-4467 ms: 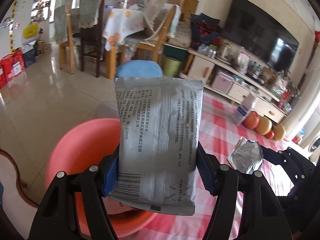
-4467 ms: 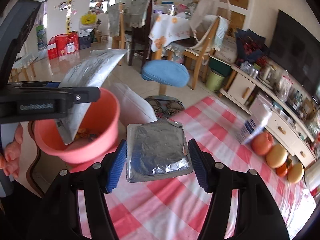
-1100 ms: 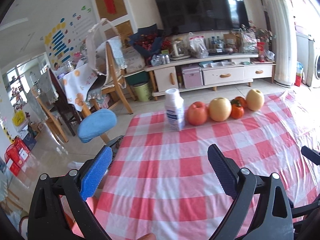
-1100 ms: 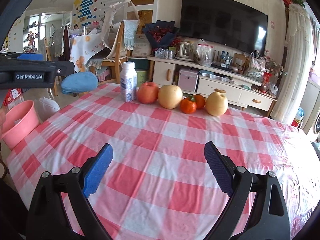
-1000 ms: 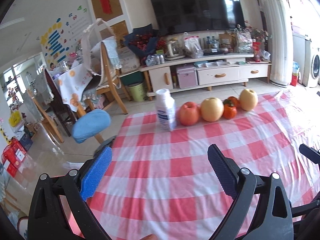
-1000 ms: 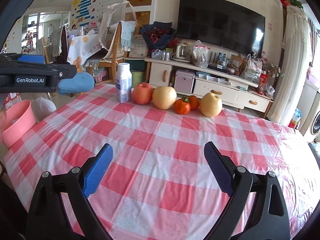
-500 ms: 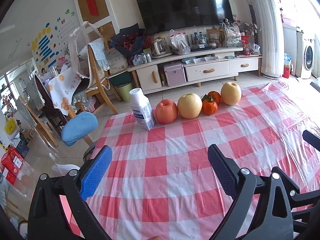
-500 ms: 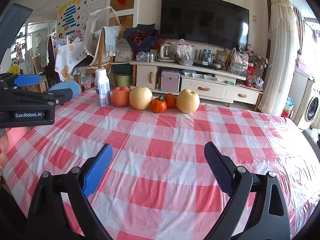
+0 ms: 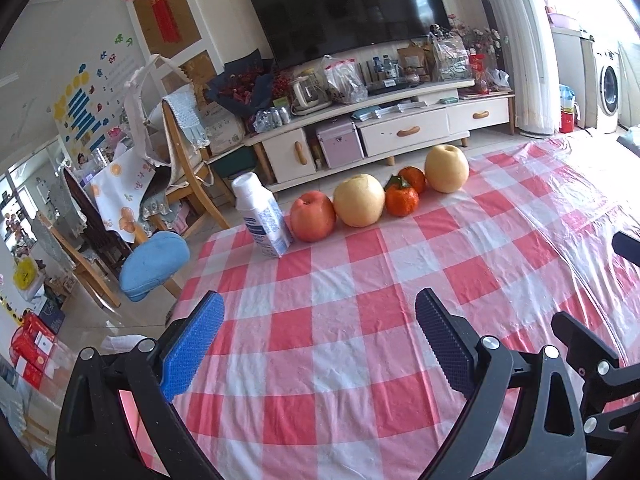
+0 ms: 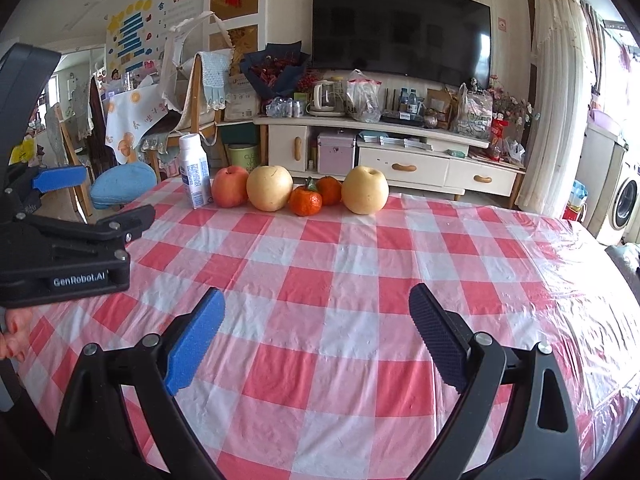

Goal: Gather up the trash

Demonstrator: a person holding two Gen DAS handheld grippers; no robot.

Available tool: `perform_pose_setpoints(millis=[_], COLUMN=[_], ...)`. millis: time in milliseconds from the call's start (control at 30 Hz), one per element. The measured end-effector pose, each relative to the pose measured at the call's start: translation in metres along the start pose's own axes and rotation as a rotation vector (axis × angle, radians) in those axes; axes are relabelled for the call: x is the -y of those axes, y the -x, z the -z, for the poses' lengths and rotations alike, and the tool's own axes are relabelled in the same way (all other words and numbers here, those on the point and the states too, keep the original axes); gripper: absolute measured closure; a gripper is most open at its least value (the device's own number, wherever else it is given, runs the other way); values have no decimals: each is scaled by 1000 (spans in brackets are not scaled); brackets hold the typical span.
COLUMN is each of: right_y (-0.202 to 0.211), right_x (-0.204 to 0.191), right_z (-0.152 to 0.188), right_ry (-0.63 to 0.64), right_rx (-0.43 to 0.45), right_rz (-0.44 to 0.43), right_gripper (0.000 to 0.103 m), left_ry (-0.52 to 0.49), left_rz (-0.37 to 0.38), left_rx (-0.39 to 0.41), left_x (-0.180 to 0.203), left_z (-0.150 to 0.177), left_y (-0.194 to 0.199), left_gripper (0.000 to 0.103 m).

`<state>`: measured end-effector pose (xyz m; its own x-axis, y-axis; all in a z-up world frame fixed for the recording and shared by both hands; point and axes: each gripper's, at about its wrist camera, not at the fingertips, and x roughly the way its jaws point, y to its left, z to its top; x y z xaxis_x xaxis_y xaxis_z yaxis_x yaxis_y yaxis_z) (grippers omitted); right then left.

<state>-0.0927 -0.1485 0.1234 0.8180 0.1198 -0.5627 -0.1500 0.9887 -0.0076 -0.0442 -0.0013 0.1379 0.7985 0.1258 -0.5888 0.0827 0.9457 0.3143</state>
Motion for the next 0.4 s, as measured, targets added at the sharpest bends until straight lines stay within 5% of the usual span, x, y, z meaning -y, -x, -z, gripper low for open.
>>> perform_pose_setpoints(millis=[400], right_y=[-49], right_x=[17], right_z=[24], right_ry=[-63], right_rx=[-197], right_rz=[49], right_gripper=[9], left_ry=[190], left_rz=[48], left_rx=[-280], left_x=[19], left_z=[50], left_y=[-86], left_gripper=[8])
